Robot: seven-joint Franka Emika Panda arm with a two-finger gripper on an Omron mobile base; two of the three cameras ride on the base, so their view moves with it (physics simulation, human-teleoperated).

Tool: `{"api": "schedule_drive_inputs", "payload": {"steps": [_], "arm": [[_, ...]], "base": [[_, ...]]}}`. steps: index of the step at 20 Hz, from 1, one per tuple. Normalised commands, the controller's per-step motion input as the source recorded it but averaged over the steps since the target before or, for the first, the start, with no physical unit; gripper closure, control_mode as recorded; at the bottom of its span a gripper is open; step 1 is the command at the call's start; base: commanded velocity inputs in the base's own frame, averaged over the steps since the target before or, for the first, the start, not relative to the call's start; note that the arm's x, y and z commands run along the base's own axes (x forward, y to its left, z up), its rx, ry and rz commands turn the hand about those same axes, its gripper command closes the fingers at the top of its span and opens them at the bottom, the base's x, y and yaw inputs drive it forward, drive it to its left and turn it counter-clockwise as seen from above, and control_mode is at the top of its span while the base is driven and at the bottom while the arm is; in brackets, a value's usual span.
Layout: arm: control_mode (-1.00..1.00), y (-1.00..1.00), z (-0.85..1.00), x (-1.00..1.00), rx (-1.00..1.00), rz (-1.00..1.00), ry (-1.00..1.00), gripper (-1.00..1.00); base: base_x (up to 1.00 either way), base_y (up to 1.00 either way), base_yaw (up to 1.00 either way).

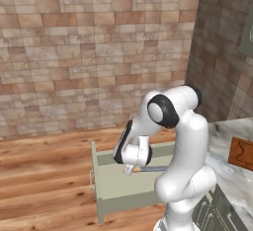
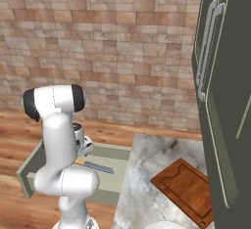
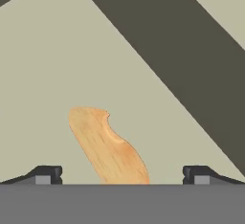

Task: Pick up the knife from the drawer and place it on the cutting board. Then place the meat from the plate to the cutting board.

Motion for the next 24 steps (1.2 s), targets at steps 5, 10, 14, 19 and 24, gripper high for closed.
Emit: {"api": "schedule_drive_inputs", "payload": {"steps": [5, 10, 14, 19, 24], "arm": [[-1.00, 0.00, -0.16, 0.04, 0.00, 0.00, 0.01, -1.00], [-1.00, 0.00, -0.08, 0.00, 0.00, 0.00, 0.06, -1.00], [-1.00, 0.00, -0.03, 0.00, 0.00, 0.00, 0.07, -1.00], [-1.00, 0.00, -0.09, 0.00, 0.00, 0.00, 0.05, -1.00], [-1.00, 0.00, -0.10, 0.05, 0.00, 0.00, 0.00, -1.00]], "base": [[0.00, 0.00, 0.00], [0.00, 0.00, 0.00], [0.00, 0.00, 0.00], [0.00, 0.00, 0.00], [0.00, 0.00, 0.00]]}}
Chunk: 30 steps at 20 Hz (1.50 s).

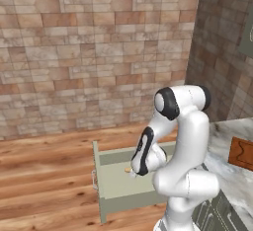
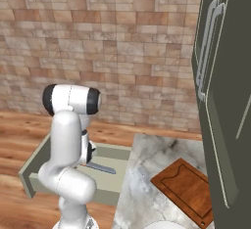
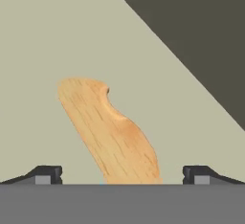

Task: Pick up the knife from the drawer and place it on the cutting board. Then place the meat from the plate to the cutting board.

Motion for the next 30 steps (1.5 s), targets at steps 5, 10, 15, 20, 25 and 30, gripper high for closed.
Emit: {"api": "schedule_drive_inputs", "payload": {"steps": [5, 10, 15, 20, 25, 30], "arm": [[-1.00, 0.01, -0.07, 0.04, 0.00, 0.00, 0.00, -1.00], [-1.00, 0.01, -0.01, 0.00, 0.00, 0.00, 0.01, -1.00], [-1.00, 0.00, 0.00, 0.00, 0.00, 0.00, 0.00, -1.00], [-1.00, 0.00, 0.00, 0.00, 0.00, 0.00, 0.00, -1.00], [-1.00, 0.00, 0.00, 0.00, 0.00, 0.00, 0.00, 1.00], [-1.00, 0.00, 0.00, 0.00, 0.00, 0.00, 0.00, 1.00]], "base": [[0.00, 0.00, 0.00], [0.00, 0.00, 0.00], [0.00, 0.00, 0.00], [0.00, 0.00, 0.00], [0.00, 0.00, 0.00], [0.00, 0.00, 0.00]]}}
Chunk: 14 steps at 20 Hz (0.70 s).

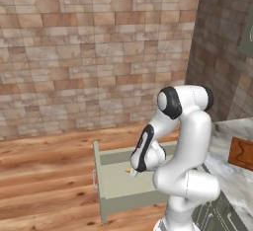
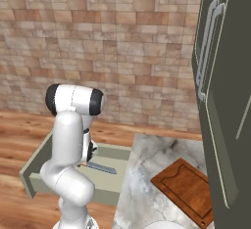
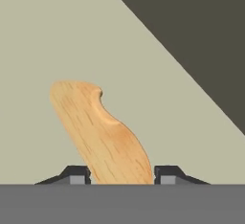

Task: Pick up the knife from the drawer and place it on the cutting board. Then place the meat from the plate to the cutting board.

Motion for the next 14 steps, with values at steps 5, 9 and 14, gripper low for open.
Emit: {"api": "schedule_drive_inputs", "payload": {"steps": [5, 9, 14], "arm": [[-1.00, 0.00, 0.00, 0.00, 0.00, 0.00, 0.00, 1.00], [-1.00, 0.00, 0.04, 0.00, 0.00, 0.00, 0.00, 1.00], [-1.00, 0.00, 0.55, -0.11, 0.00, 0.00, 0.00, 1.00]], "base": [[0.00, 0.00, 0.00], [0.00, 0.00, 0.00], [0.00, 0.00, 0.00]]}}
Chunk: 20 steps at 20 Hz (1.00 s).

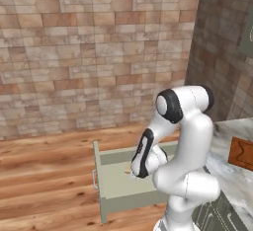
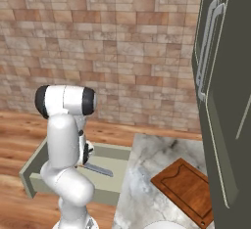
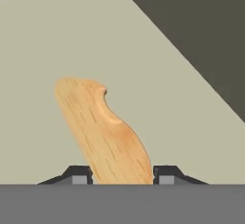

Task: Pick up the knife from the drawer and place it on the cutting board. Then place the meat from the plate to the cutting board.

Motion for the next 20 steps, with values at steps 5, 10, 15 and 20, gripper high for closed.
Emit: {"api": "schedule_drive_inputs", "payload": {"steps": [5, 10, 15, 20], "arm": [[-1.00, 0.00, 0.90, -0.22, 0.00, 0.01, 0.00, 1.00], [-1.00, 0.00, 0.99, -0.07, 0.00, 0.00, 0.01, 1.00], [-1.00, 0.00, 1.00, 0.00, 0.00, 0.00, 0.10, 1.00], [-1.00, 0.00, 1.00, 0.00, 0.00, 0.00, 0.19, 1.00]], "base": [[0.00, 0.00, 0.00], [0.00, 0.00, 0.00], [0.00, 0.00, 0.00], [0.00, 0.00, 0.00]]}}
